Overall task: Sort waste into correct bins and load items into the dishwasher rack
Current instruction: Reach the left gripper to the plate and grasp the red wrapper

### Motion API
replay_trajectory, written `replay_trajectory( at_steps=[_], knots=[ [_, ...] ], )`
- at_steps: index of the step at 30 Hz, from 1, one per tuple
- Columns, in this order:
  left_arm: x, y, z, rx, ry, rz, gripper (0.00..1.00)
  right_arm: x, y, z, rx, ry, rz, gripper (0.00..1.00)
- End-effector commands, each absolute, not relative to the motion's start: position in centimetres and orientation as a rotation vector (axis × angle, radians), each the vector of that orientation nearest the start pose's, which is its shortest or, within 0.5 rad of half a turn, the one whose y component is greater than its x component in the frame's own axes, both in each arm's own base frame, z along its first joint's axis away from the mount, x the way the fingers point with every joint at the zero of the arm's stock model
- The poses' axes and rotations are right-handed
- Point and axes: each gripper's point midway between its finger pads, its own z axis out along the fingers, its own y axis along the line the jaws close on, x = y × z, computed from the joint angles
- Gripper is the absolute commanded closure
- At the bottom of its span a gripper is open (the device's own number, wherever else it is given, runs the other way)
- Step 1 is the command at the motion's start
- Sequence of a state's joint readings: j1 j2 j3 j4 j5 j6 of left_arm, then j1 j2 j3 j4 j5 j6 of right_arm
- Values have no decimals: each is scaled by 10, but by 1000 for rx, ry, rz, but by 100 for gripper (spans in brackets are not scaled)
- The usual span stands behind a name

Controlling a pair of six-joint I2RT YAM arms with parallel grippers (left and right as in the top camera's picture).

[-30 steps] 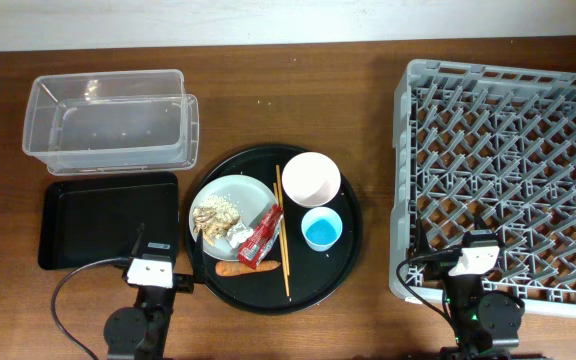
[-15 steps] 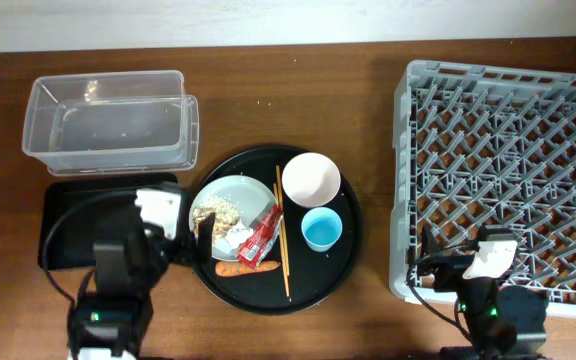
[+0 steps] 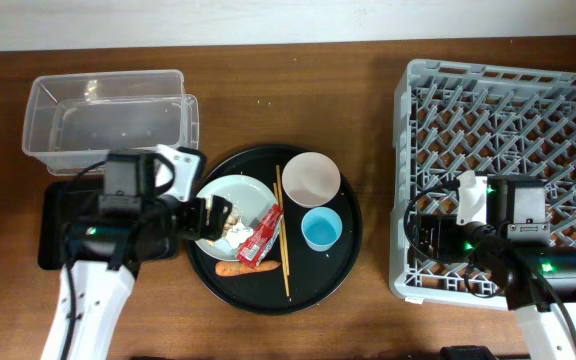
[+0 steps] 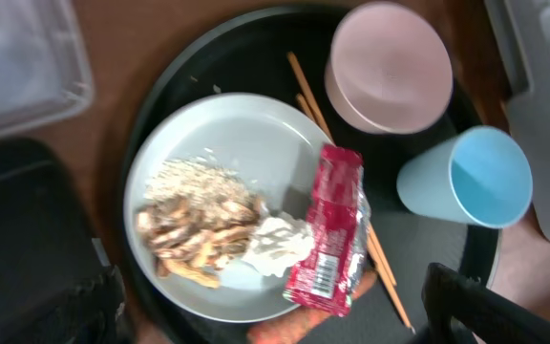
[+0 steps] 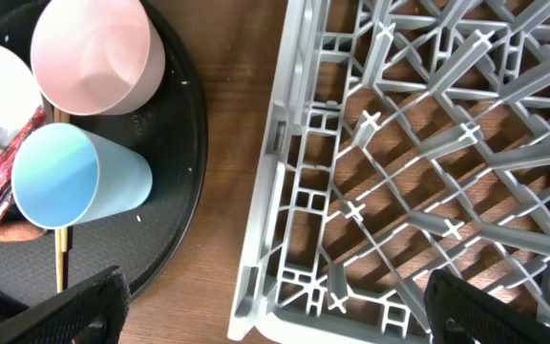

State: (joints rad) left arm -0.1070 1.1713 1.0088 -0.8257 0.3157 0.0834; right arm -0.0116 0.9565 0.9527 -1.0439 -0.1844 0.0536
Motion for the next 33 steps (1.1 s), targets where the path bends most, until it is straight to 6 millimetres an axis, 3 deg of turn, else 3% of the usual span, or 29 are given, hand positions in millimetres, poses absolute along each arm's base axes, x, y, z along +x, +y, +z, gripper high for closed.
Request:
replay_trajectory(
  at_steps=[1,6,10,14,21,25,26,31,33],
  knots=[
    [292,-114,142,489,2631,-450,5,237,31,186,24,2590,275,2],
    [270,-139,63,652,2912,-418,26,237,31,186,24,2590,275,2],
    [267,-120,30,660,3034,-249,28,237,31,186,24,2590,275,2],
    [270,-122,29,658,3021,-251,44,236,31,185,25,2598,276,2],
    [285,-127,30,653,2955,-258,44,234,31,184,27,2607,277,2],
    [283,-126,28,653,2959,-257,51,234,31,184,27,2607,277,2],
    [283,-126,28,653,2958,-258,55,234,31,184,27,2607,277,2],
    [283,-126,28,652,2959,-258,97,234,31,184,27,2607,277,2],
    [283,-126,28,652,2959,-257,100,234,31,184,27,2607,277,2]
  ],
)
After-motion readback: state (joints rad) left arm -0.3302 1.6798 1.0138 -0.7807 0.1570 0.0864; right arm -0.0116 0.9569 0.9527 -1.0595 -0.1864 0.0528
